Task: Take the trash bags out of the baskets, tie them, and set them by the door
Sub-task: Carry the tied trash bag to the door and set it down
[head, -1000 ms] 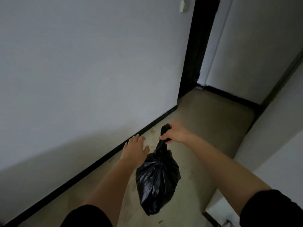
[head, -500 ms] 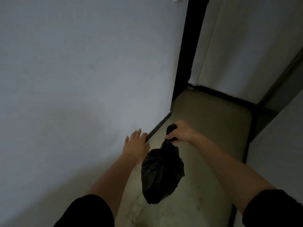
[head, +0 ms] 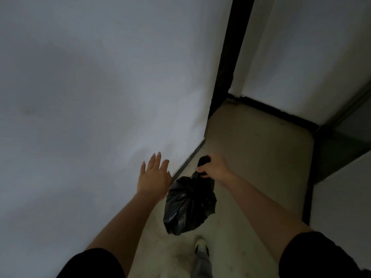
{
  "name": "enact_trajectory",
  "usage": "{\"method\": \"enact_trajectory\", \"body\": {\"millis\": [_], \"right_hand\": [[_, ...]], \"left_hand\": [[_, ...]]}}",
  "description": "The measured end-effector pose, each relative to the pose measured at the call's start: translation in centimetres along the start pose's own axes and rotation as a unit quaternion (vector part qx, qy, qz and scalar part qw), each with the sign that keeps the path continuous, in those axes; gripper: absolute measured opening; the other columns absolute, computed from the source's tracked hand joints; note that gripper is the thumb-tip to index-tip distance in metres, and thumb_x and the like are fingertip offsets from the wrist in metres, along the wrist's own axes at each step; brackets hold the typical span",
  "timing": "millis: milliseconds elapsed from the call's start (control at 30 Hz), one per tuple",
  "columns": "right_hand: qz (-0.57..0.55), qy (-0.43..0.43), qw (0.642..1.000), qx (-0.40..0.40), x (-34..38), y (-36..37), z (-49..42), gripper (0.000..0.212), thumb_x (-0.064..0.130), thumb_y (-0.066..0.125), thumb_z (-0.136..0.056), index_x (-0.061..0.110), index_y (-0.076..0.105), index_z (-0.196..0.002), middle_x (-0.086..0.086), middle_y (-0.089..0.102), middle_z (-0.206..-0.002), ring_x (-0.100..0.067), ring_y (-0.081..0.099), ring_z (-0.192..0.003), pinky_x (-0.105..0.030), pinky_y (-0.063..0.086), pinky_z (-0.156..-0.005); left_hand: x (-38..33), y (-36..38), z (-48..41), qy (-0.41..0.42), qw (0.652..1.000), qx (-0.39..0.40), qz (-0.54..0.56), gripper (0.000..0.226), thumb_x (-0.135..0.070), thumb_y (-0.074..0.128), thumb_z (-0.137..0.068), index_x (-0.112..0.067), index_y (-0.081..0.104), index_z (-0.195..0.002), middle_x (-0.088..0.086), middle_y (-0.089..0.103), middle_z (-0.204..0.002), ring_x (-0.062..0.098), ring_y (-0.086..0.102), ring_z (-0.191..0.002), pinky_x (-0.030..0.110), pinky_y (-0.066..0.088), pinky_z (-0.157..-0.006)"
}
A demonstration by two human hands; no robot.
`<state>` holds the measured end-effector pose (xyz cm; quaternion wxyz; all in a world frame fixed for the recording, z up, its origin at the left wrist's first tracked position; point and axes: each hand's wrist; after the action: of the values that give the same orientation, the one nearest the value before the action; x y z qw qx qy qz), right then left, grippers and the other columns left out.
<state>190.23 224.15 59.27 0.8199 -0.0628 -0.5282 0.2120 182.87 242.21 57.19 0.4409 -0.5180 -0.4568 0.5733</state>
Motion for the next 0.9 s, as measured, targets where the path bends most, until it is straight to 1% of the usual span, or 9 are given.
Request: {"method": "enact_trajectory", "body": {"millis": [100, 167, 200, 267, 433, 567, 633, 800, 900], "right_hand": [[0.007, 0.006, 1.000, 0.014, -0.5, -0.3, -6.4, 0.030, -0.003, 0.074, -0.079, -0.009, 0.062, -0.106, -0.013, 0.063, -0.090, -0.025, 0.062, -0.085, -0.035, 0.057, -0.079], [0.027, 0.011, 0.999, 0.025, -1.2, -0.5, -10.6, 0.021, -0.003, 0.074, -0.078, -0.005, 0.064, -0.097, -0.009, 0.060, -0.080, -0.027, 0.064, -0.084, -0.040, 0.058, -0.082], [0.039, 0.013, 0.999, 0.029, -1.6, -0.6, -12.8, 0.014, -0.003, 0.074, -0.078, -0.001, 0.065, -0.089, -0.010, 0.061, -0.079, -0.028, 0.065, -0.083, -0.044, 0.058, -0.082], [0.044, 0.017, 0.999, 0.024, -3.0, -0.6, -17.3, 0.013, -0.002, 0.075, -0.076, 0.003, 0.063, -0.077, -0.018, 0.066, -0.085, -0.031, 0.068, -0.083, -0.047, 0.058, -0.081], [0.057, 0.035, 0.998, 0.001, -9.0, 1.2, -29.0, 0.021, 0.003, 0.077, -0.073, -0.009, 0.067, -0.087, -0.027, 0.068, -0.090, -0.037, 0.069, -0.083, -0.054, 0.057, -0.079], [0.064, 0.039, 0.997, -0.018, -14.3, 3.0, -37.4, 0.025, 0.001, 0.075, -0.073, -0.013, 0.067, -0.092, -0.030, 0.067, -0.094, -0.039, 0.068, -0.087, -0.056, 0.056, -0.080], [0.068, 0.033, 0.997, -0.024, -16.8, 3.6, -41.3, 0.028, 0.000, 0.074, -0.075, -0.016, 0.065, -0.095, -0.033, 0.066, -0.099, -0.042, 0.067, -0.090, -0.057, 0.055, -0.081], [0.070, 0.010, 0.996, -0.047, -21.9, 4.7, -48.6, 0.018, 0.002, 0.072, -0.080, -0.005, 0.067, -0.096, -0.025, 0.065, -0.103, -0.036, 0.065, -0.094, -0.051, 0.055, -0.087], [0.076, -0.018, 0.995, -0.063, -24.6, 5.6, -52.5, 0.025, 0.002, 0.071, -0.081, -0.007, 0.064, -0.103, -0.023, 0.065, -0.106, -0.035, 0.064, -0.097, -0.049, 0.054, -0.089]], "left_hand": [[0.2, 2.6, -5.9, -0.015, 1.000, 0.010, -0.004, 0.049, -0.030, 0.027, -0.102, -0.019, 0.022, -0.149, 0.006, 0.002, -0.161, 0.021, -0.003, -0.148, 0.042, 0.001, -0.120], [0.2, 4.7, -9.5, -0.010, 1.000, 0.011, -0.009, 0.049, -0.031, 0.027, -0.103, -0.019, 0.022, -0.150, 0.007, -0.001, -0.161, 0.021, -0.006, -0.148, 0.042, 0.000, -0.119], [0.2, 6.0, -11.4, -0.002, 1.000, 0.008, -0.016, 0.049, -0.031, 0.027, -0.103, -0.019, 0.022, -0.150, 0.007, -0.002, -0.161, 0.022, -0.006, -0.148, 0.041, -0.001, -0.118], [0.3, 8.5, -15.1, 0.023, 0.999, 0.001, -0.033, 0.049, -0.032, 0.028, -0.103, -0.019, 0.022, -0.150, 0.008, -0.003, -0.161, 0.023, -0.007, -0.148, 0.042, -0.003, -0.118], [2.5, 17.3, -23.3, 0.085, 0.992, -0.044, -0.082, 0.049, -0.033, 0.040, -0.099, -0.016, 0.037, -0.145, 0.012, 0.013, -0.159, 0.028, 0.003, -0.147, 0.045, -0.006, -0.113], [5.8, 24.3, -29.3, 0.143, 0.972, -0.078, -0.168, 0.049, -0.035, 0.050, -0.094, -0.017, 0.047, -0.140, 0.012, 0.024, -0.155, 0.027, 0.012, -0.145, 0.049, 0.005, -0.116], [7.3, 27.6, -32.1, 0.162, 0.962, -0.096, -0.196, 0.050, -0.036, 0.051, -0.093, -0.018, 0.046, -0.140, 0.012, 0.026, -0.155, 0.026, 0.013, -0.145, 0.050, 0.005, -0.118], [9.7, 33.6, -37.2, 0.190, 0.939, -0.149, -0.245, 0.057, -0.032, 0.065, -0.085, -0.012, 0.051, -0.137, 0.016, 0.036, -0.150, 0.032, 0.028, -0.142, 0.044, 0.010, -0.118], [10.6, 36.5, -39.0, 0.191, 0.918, -0.187, -0.294, 0.060, -0.031, 0.065, -0.085, -0.010, 0.049, -0.138, 0.019, 0.036, -0.149, 0.032, 0.031, -0.141, 0.040, 0.001, -0.117]]}}
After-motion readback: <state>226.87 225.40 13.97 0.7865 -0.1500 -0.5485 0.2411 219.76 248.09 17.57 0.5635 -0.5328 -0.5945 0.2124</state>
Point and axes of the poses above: each hand's wrist, its own z-axis away from the middle knuckle, its own y-axis out of the palm, x = y × z
